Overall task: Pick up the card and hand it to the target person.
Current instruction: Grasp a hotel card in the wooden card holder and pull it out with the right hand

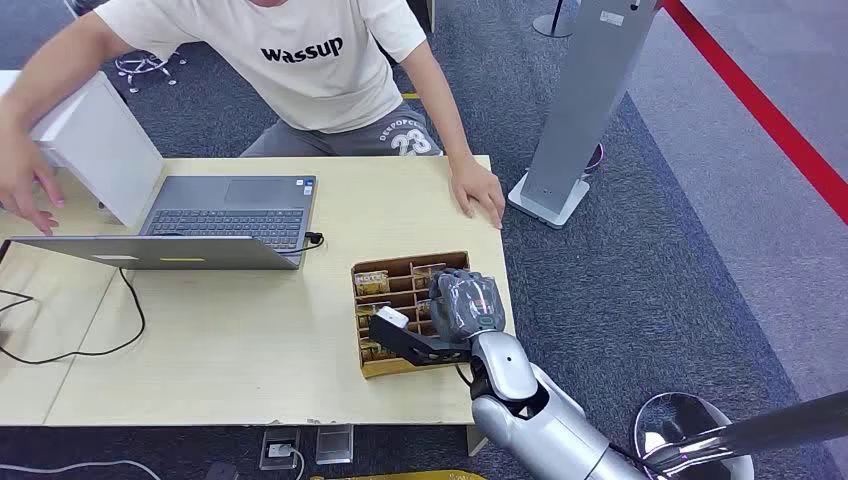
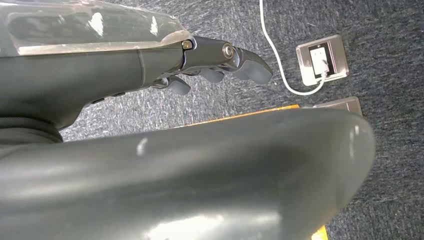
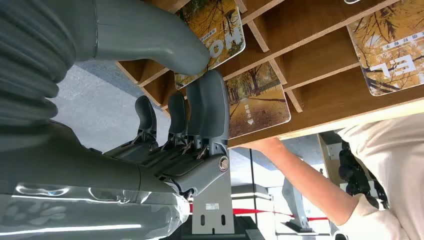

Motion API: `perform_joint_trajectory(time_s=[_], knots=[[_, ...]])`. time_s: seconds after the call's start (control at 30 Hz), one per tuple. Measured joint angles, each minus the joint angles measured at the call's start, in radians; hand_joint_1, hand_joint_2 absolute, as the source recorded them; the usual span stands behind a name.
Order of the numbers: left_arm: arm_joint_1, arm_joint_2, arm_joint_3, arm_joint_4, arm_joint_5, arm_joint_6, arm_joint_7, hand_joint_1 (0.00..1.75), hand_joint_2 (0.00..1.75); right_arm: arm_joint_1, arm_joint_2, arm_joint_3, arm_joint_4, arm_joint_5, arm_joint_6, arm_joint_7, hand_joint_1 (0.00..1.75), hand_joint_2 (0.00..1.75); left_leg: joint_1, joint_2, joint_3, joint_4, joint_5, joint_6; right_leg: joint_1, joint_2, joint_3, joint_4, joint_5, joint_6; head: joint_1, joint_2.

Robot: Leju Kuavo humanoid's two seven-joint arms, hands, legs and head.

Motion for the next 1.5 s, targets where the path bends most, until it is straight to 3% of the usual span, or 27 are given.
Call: perform_joint_trajectory(time_s=[0.27, 0.73, 1.07, 1.13, 1.3, 1.5], knots=[[0.0, 0.0, 0.0, 0.0, 0.0, 0.0, 0.0, 0.0, 0.0, -0.003, 0.0, 0.005, 0.006, -0.001, -0.004, 0.001, 1.03, 1.75, 0.0, 0.0, 0.0, 0.0, 0.0, 0.0, 0.0, 0.0, 0.0, 0.0, 0.0, 0.0, 0.0, 0.0], [0.001, 0.0, -0.001, 0.0, 0.002, 0.0, 0.0, 0.0, 0.0, -0.003, 0.0, 0.014, 0.009, -0.002, -0.005, 0.004, 1.19, 1.75, 0.0, 0.0, 0.0, 0.0, 0.0, 0.0, 0.0, 0.0, 0.0, 0.0, 0.0, 0.0, 0.0, 0.0], [0.002, 0.0, -0.002, 0.0, 0.002, 0.0, 0.0, 0.0, 0.0, -0.006, 0.0, 0.015, 0.014, -0.004, -0.008, 0.004, 1.19, 1.75, 0.0, 0.0, 0.0, 0.0, 0.0, 0.0, 0.0, 0.0, 0.0, 0.0, 0.0, 0.0, 0.0, 0.0], [0.001, 0.0, -0.002, 0.0, 0.002, 0.0, 0.0, 0.0, 0.0, -0.006, 0.0, 0.015, 0.015, -0.004, -0.008, 0.004, 1.16, 1.75, 0.0, 0.0, 0.0, 0.0, 0.0, 0.0, 0.0, 0.0, 0.0, 0.0, 0.0, 0.0, 0.0, 0.0], [0.001, 0.0, -0.007, 0.0, 0.002, 0.0, 0.0, 0.0, 0.0, -0.009, 0.0, 0.016, 0.02, -0.005, -0.008, 0.003, 0.85, 1.75, 0.0, 0.0, 0.0, 0.0, 0.0, 0.0, 0.0, 0.0, 0.0, 0.0, 0.0, 0.0, 0.0, 0.0], [0.0, 0.001, -0.01, 0.0, 0.001, 0.003, 0.0, 0.0, 0.0, -0.01, 0.0, 0.016, 0.026, -0.01, -0.009, 0.001, 0.82, 1.75, 0.0, 0.0, 0.0, 0.0, 0.0, 0.0, 0.0, 0.0, 0.0, 0.0, 0.0, 0.0, 0.0, 0.0]])
